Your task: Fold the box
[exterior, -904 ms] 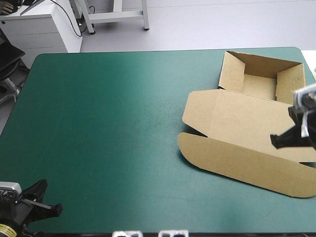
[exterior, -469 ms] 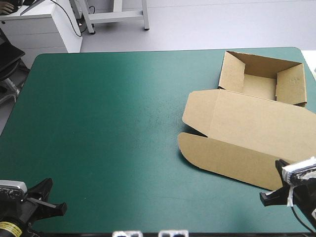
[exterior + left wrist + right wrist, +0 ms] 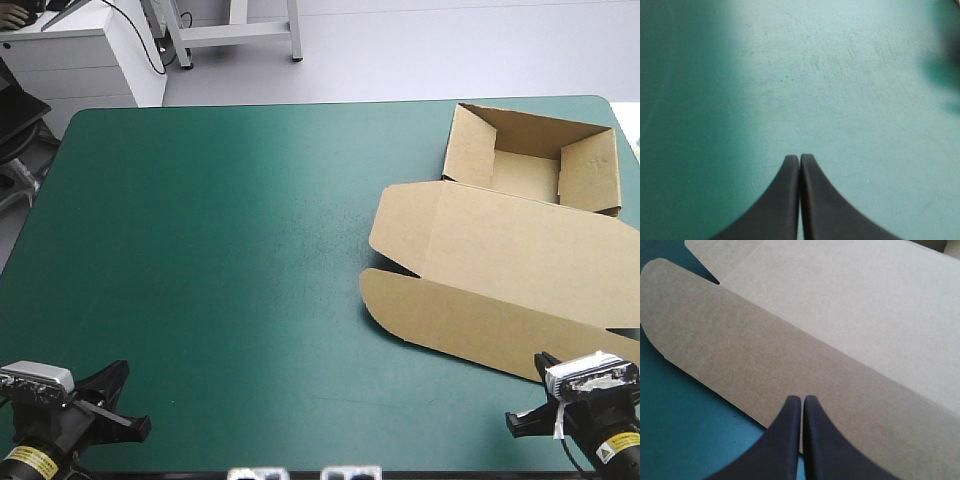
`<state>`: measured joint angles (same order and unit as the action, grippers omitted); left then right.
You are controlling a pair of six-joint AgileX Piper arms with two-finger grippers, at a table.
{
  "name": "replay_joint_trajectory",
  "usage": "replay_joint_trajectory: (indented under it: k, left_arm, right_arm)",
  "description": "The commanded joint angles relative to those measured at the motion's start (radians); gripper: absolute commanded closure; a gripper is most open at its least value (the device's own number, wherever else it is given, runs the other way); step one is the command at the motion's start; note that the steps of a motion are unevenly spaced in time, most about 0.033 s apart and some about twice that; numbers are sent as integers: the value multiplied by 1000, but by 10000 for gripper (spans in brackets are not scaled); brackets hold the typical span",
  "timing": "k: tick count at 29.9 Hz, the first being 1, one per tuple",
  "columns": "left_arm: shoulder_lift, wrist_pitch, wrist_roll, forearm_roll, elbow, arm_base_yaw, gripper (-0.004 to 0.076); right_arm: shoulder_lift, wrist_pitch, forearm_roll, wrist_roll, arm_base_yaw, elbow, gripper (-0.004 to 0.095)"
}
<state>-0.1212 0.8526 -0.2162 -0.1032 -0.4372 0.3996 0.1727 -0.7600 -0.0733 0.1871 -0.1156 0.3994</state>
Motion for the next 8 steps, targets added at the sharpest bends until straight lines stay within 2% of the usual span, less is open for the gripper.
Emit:
replay_joint_trajectory:
  k: [1, 8]
  left_arm:
    - [-15, -78, 6, 16, -26, 4, 732]
    - [-15, -81, 6, 28, -26, 4, 732]
  right_arm:
    - [11, 102, -18, -1, 0, 10, 908]
    - [11, 120, -22, -1, 0, 1, 909]
